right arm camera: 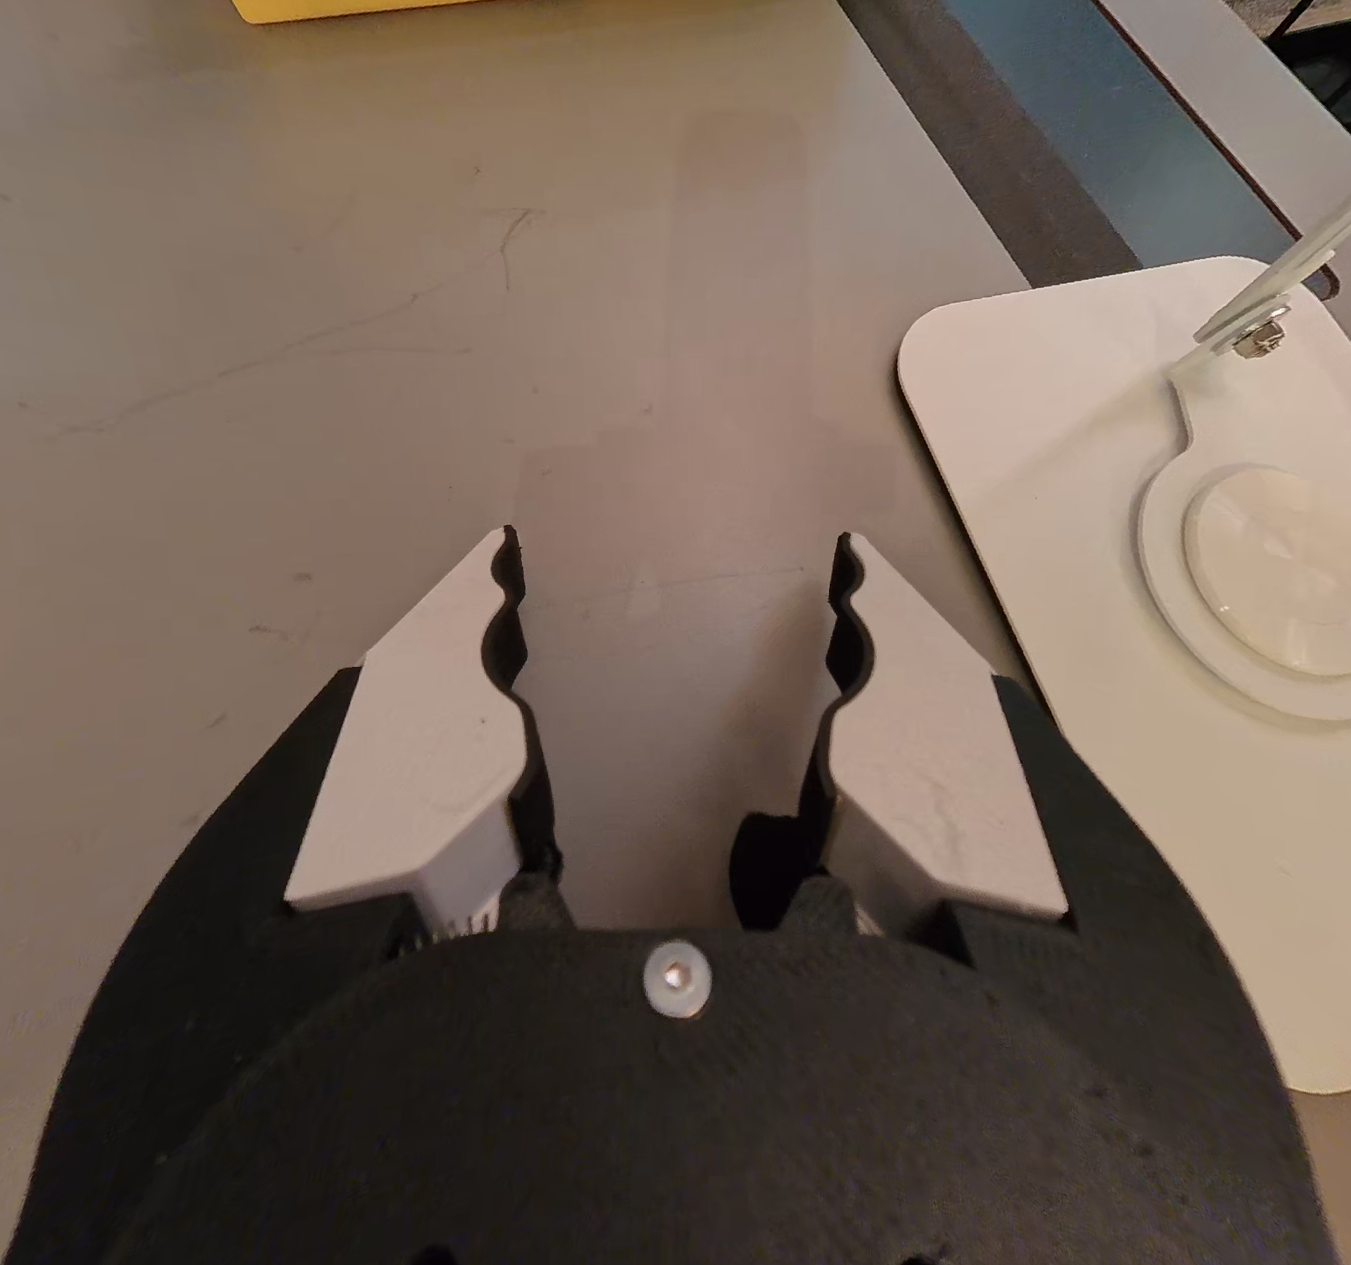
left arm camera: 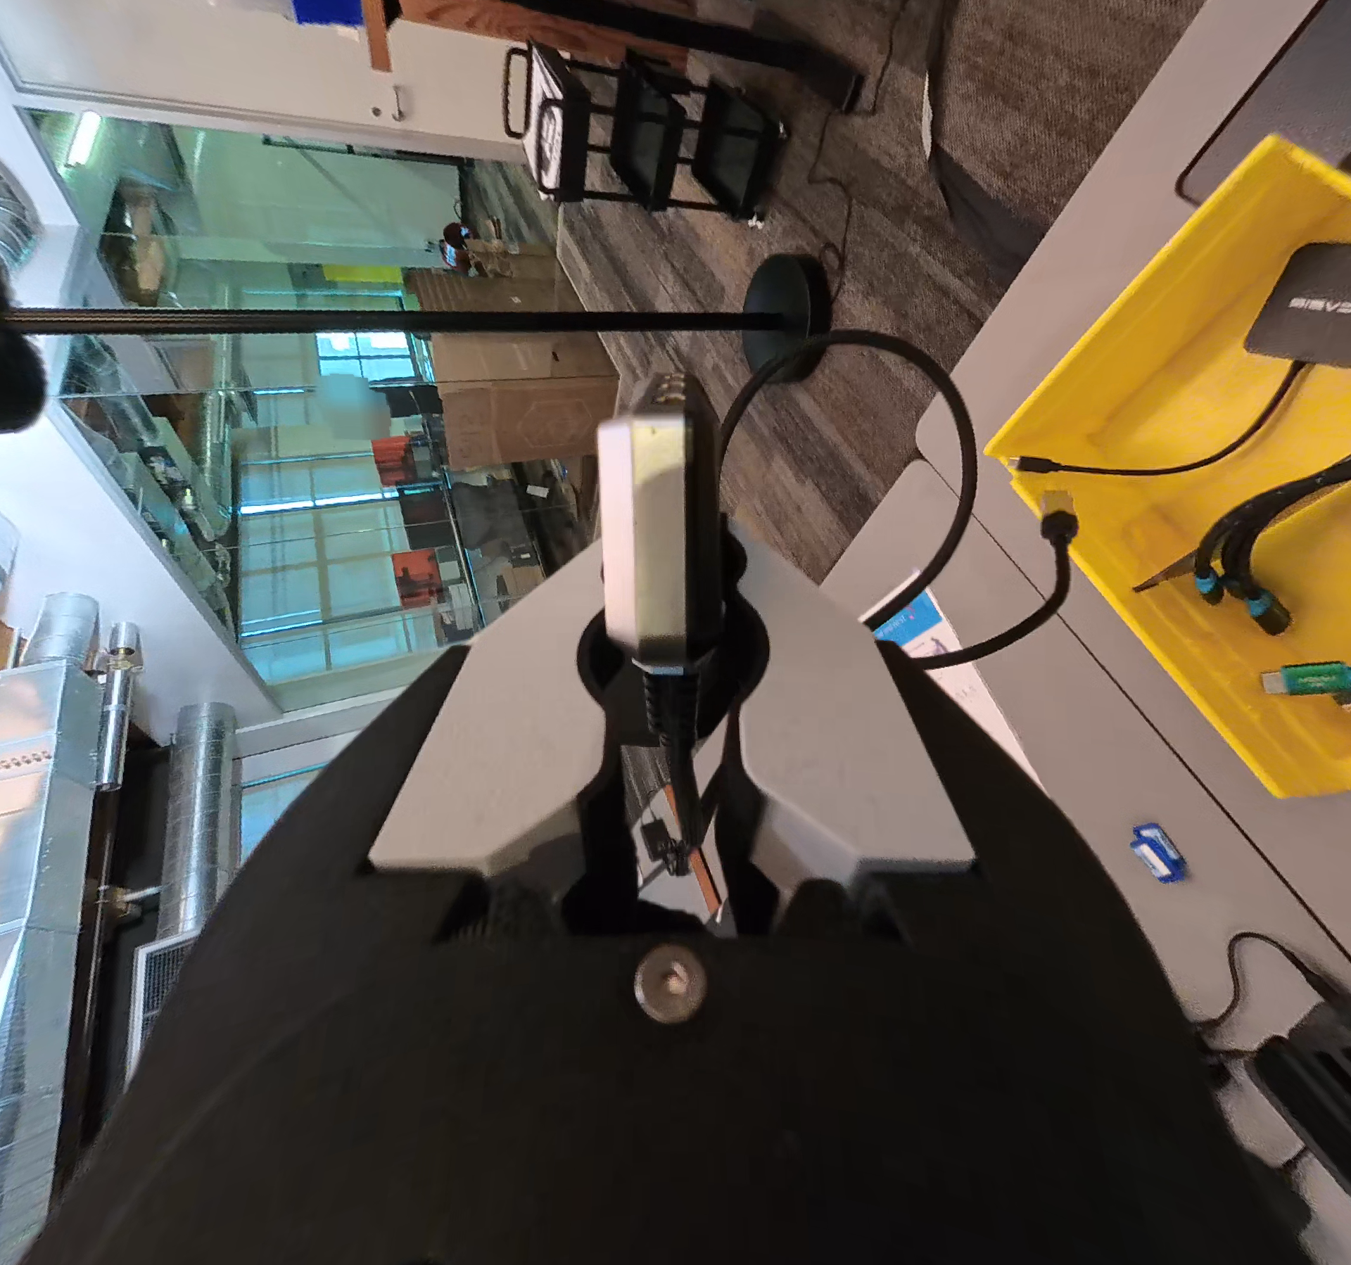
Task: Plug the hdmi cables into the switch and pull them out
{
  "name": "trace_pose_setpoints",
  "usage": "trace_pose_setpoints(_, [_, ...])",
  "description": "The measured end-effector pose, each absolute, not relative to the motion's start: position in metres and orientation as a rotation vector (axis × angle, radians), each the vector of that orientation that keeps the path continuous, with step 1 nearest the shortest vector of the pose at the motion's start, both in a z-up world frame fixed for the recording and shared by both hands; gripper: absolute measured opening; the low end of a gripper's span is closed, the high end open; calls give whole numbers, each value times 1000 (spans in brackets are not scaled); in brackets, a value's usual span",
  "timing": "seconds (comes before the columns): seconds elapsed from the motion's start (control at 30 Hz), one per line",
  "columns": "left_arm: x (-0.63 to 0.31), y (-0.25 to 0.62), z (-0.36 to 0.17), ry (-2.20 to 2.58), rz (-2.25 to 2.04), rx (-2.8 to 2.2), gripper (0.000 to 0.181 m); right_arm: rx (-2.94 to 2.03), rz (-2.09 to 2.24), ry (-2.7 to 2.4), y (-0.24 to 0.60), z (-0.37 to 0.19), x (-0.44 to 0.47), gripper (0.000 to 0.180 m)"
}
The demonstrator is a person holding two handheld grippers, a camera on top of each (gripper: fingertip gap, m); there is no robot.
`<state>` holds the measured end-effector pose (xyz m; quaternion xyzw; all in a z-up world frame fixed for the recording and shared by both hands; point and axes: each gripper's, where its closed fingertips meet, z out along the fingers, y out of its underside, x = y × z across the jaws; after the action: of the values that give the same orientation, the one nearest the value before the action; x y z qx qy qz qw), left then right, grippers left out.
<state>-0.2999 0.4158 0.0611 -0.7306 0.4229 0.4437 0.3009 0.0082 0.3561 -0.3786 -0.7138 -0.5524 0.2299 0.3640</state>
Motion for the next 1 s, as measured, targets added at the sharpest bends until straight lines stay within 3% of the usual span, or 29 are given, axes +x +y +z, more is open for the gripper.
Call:
trace_pose_setpoints(0.43, [-206,346,138,1122,1081,-1745,20,-1840,613,-1417,356,-378,8,83])
trace_pose_setpoints(0.7, [-114,309,95,1301,733,-1787,20,-1850,684,-1359,359,-371,9,82])
trace_pose_setpoints(1.0, [-54,261,-10,1467,218,-1985,20,-1871,920,-1116,375,-348,20,77])
